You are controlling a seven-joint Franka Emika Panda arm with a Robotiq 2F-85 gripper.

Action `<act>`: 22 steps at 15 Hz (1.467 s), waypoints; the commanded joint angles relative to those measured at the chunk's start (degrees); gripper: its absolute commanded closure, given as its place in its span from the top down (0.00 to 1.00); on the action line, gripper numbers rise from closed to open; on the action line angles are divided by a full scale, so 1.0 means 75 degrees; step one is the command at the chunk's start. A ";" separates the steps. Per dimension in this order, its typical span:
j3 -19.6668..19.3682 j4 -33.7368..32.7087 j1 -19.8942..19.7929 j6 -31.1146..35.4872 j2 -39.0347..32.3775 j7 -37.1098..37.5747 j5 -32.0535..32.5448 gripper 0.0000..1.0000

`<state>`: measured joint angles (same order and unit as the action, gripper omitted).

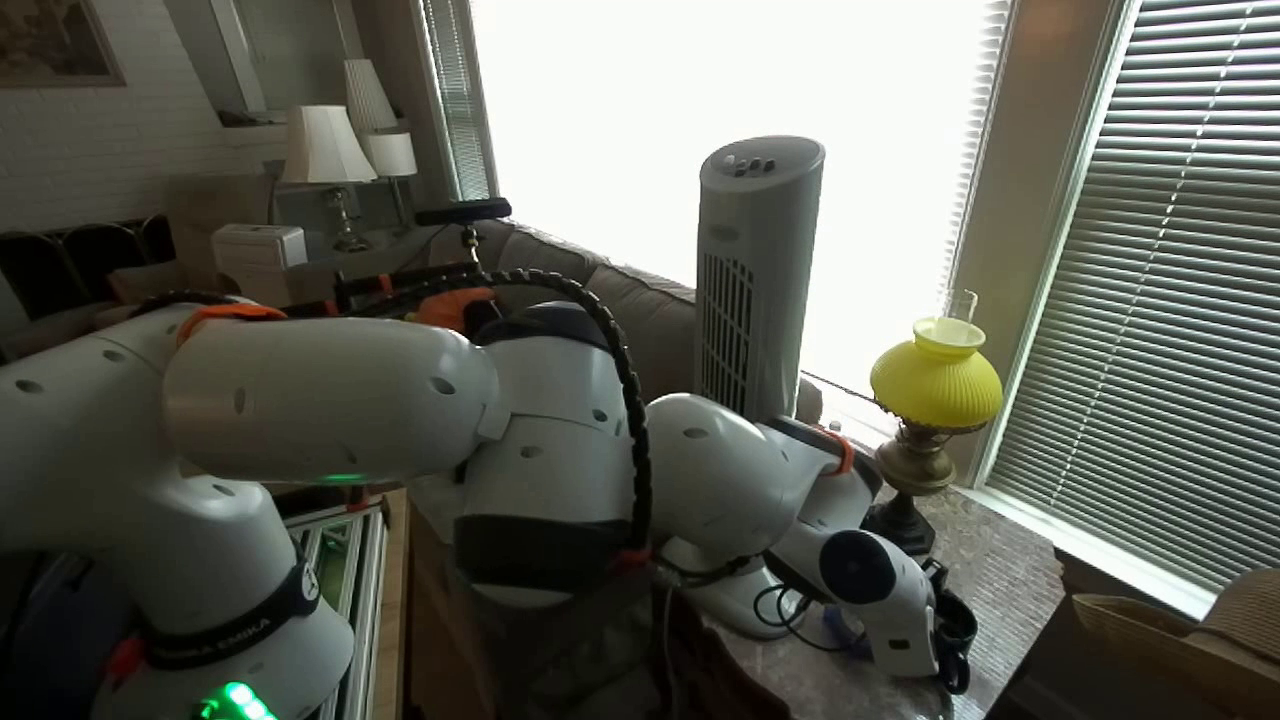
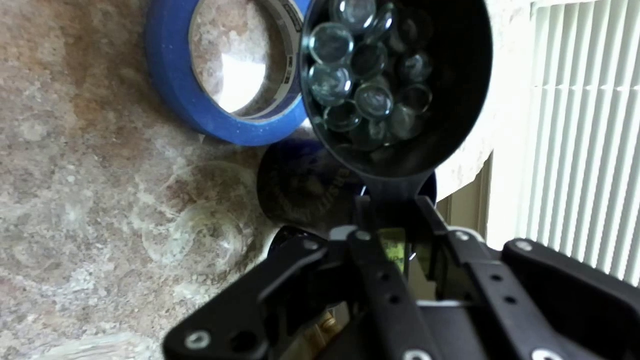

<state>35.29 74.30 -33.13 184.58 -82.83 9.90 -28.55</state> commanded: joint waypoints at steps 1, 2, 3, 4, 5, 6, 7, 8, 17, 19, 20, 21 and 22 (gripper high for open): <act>-0.0196 -0.0075 0.0086 -0.0090 0.0054 0.0229 0.0140 0.06; -0.0192 -0.0128 0.0082 -0.0106 0.0034 0.0189 0.0178 0.06; -0.0265 -0.0234 0.0142 -0.0149 -0.0010 0.0135 0.0250 0.06; -0.0264 -0.0376 0.0164 -0.0201 -0.0114 0.0046 0.0365 0.06; -0.0262 -0.0472 0.0180 -0.0211 -0.0196 -0.0037 0.0484 0.06; -0.0245 -0.0474 0.0168 -0.0258 -0.0225 -0.0097 0.0587 0.06; -0.0187 -0.0510 0.0152 -0.0315 -0.0294 -0.0178 0.0720 0.06; -0.0143 -0.0543 0.0143 -0.0347 -0.0348 -0.0229 0.0832 0.06; 0.0993 -0.0207 -0.0411 -0.0194 -0.0330 -0.1451 0.0936 0.06; 0.1155 -0.0126 -0.0528 -0.0191 -0.0318 -0.1810 0.0794 0.06; 0.1198 -0.0096 -0.0582 -0.0227 -0.0318 -0.1971 0.0698 0.06; 0.1249 -0.0046 -0.0644 -0.0246 -0.0317 -0.2133 0.0613 0.06; 0.1270 0.0001 -0.0695 -0.0257 -0.0317 -0.2273 0.0536 0.06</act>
<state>42.93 72.15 -36.06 182.96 -85.21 -2.53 -22.18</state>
